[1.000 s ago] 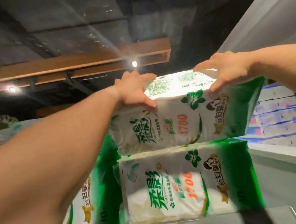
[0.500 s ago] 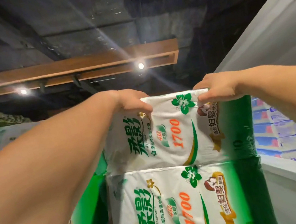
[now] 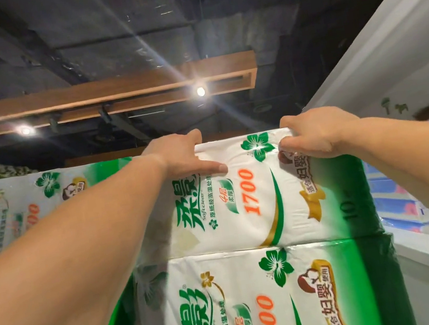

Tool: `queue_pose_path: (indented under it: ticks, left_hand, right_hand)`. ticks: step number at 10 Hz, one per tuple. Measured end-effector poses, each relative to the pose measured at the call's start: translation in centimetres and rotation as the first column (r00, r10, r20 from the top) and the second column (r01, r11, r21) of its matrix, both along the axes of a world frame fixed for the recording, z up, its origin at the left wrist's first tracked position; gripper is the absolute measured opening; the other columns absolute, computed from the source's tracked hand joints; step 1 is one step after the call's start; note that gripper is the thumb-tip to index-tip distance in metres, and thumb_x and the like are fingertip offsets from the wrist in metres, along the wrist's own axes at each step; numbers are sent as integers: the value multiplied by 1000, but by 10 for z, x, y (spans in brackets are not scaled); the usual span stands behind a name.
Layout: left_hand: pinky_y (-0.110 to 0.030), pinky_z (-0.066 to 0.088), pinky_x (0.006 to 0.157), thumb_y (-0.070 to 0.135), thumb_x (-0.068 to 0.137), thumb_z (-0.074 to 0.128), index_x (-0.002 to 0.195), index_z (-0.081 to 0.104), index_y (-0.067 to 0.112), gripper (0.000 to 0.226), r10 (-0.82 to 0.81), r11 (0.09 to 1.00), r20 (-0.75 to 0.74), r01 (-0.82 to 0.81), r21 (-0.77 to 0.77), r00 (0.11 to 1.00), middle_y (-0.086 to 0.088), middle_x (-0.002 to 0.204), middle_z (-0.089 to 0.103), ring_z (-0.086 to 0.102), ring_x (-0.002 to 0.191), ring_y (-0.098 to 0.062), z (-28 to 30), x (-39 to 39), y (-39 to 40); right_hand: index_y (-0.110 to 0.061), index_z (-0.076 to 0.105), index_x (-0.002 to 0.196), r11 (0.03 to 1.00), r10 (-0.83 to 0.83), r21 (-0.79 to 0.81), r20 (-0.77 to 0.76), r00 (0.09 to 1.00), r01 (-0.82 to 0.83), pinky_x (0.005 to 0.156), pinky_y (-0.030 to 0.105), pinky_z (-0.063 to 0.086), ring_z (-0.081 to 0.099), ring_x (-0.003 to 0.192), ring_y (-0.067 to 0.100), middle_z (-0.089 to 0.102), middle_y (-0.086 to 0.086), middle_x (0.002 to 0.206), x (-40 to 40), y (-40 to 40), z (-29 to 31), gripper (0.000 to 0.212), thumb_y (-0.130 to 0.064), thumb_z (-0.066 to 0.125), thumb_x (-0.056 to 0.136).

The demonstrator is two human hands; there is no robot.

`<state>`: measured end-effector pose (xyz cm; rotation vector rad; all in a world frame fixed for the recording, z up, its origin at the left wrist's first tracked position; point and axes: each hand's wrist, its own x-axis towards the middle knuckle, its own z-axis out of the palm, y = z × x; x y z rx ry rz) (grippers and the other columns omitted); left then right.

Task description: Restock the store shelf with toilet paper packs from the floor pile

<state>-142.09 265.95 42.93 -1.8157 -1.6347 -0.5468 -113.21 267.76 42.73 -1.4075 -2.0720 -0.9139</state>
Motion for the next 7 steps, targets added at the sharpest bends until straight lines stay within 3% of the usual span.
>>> queue_pose_path:
  ticks: [2, 3, 4, 5, 6, 7]
  left_hand:
    - [-35, 45, 63, 96, 66, 50, 103, 43, 30, 77, 16, 994, -40, -11, 106, 999, 11, 85, 62, 58, 73, -10, -10, 3, 1]
    - [-42, 43, 78, 94, 73, 45, 103, 41, 27, 73, 48, 987, -83, -34, 159, 995, 7, 98, 62, 58, 85, -20, -18, 5, -5]
    - [-55, 30, 110, 86, 83, 40, 140, 36, 25, 85, 41, 981, -139, -14, 193, 989, -5, 147, 46, 41, 134, -31, -40, -5, -19]
    - [-56, 8, 124, 83, 86, 42, 161, -2, 31, 101, -33, 990, -128, 49, 130, 991, -1, 169, 10, 7, 154, -27, -68, -41, -46]
    - [-56, 7, 123, 83, 87, 39, 160, -9, 35, 100, -18, 995, -98, 27, 95, 995, -1, 170, 3, 2, 155, -27, -92, -85, -83]
    - [-54, 10, 123, 83, 87, 35, 160, -5, 35, 97, 44, 996, -89, -36, 82, 995, -2, 169, 10, 7, 154, -28, -115, -125, -128]
  right_hand:
    - [-27, 45, 100, 1000, -11, 22, 5, 1000, 11, 61, 33, 42, 54, 72, 14, 60, -3, 82, 1, -2, -3, 31, -57, 37, 99]
    - [-28, 44, 96, 999, -41, 9, 27, 999, 40, 76, 38, 42, 53, 72, 13, 59, -4, 82, -1, -10, -5, 30, -56, 34, 100]
    - [-28, 37, 88, 990, -135, 54, 45, 990, 133, 98, 51, 35, 50, 83, 21, 53, -1, 90, -9, -22, -11, 30, -56, 32, 98]
    - [-24, 38, 106, 984, -139, 113, 18, 990, 137, 105, 55, 32, 49, 107, 30, 51, 7, 115, -16, -32, -36, 29, -51, 36, 96]
    - [-19, 35, 137, 977, -180, 122, 21, 983, 176, 113, 56, 28, 34, 137, 32, 40, 11, 146, -30, -55, -66, 58, -56, 35, 93]
    - [-17, 20, 157, 979, -188, 91, 37, 981, 184, 120, 55, 17, 14, 152, 31, 19, 11, 166, -56, -97, -99, 74, -61, 32, 98]
